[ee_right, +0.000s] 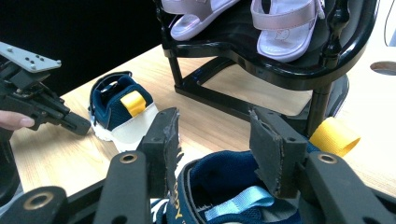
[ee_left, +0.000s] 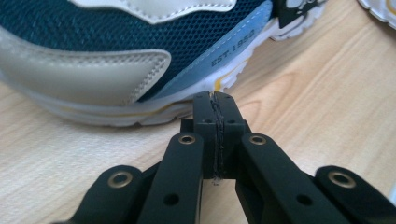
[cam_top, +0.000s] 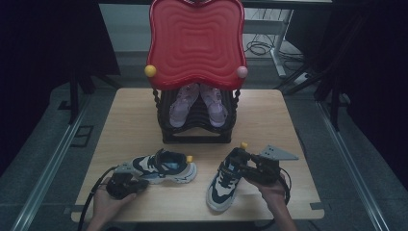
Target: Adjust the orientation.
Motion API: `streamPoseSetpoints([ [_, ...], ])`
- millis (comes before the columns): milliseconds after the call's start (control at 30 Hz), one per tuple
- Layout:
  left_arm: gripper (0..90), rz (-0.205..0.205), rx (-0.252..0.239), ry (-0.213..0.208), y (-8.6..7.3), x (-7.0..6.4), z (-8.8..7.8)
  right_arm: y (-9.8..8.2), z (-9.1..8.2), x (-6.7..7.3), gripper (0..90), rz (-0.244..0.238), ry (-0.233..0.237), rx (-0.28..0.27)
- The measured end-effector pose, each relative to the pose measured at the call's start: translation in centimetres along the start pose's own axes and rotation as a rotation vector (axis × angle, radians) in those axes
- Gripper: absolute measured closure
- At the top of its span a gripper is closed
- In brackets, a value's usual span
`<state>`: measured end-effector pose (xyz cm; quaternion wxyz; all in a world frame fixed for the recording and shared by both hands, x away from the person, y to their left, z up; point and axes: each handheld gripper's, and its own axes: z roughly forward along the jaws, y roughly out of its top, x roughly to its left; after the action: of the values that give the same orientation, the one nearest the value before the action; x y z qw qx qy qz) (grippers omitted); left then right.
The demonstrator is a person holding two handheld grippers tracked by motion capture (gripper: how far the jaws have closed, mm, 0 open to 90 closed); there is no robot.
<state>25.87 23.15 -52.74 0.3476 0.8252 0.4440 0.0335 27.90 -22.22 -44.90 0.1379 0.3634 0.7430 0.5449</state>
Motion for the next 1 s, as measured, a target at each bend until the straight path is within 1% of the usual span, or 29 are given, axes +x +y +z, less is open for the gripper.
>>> streamPoseSetpoints([
  [133,88.6,-0.009,-0.007,0.004,0.0,0.3,0.0,0.0,0.0,0.0,51.8,0.002,0.000,0.002],
  [333,87.4,-0.006,-0.019,0.005,-0.1,0.0,-0.3,-0.1,0.0,0.1,51.9,-0.002,0.001,0.002],
  [400,86.9,0.000,-0.037,0.001,0.0,-0.1,-0.9,0.0,0.0,0.2,51.8,0.001,0.006,0.001],
  [500,85.9,0.004,-0.098,0.012,0.6,-0.1,-2.3,0.2,0.2,0.6,51.8,0.002,0.022,0.003],
  [567,81.8,-0.002,-0.128,0.021,1.2,0.1,-3.1,0.4,0.4,0.9,51.9,-0.007,0.028,0.003],
  [600,77.2,-0.008,-0.140,0.024,1.4,0.2,-3.3,0.6,0.5,1.1,52.2,-0.008,0.032,0.007],
  [667,71.7,-0.022,-0.174,0.033,2.0,0.4,-3.8,0.9,0.8,1.4,53.0,-0.016,0.044,0.018],
  [700,67.7,-0.024,-0.182,0.035,2.3,0.4,-4.0,1.1,1.1,1.6,53.8,-0.029,0.048,0.025],
  [733,64.8,-0.029,-0.189,0.033,2.6,0.4,-4.2,1.2,1.2,1.7,54.7,-0.032,0.054,0.028],
  [800,60.8,-0.037,-0.213,0.044,3.2,0.4,-4.5,1.7,1.7,2.2,57.5,-0.041,0.070,0.048],
  [933,52.9,-0.053,-0.225,0.057,4.3,0.7,-4.8,2.9,3.1,3.1,67.3,-0.071,0.098,0.114],
  [1000,50.9,-0.063,-0.235,0.069,4.6,0.9,-4.9,3.4,3.8,3.5,72.7,-0.081,0.116,0.143],
])
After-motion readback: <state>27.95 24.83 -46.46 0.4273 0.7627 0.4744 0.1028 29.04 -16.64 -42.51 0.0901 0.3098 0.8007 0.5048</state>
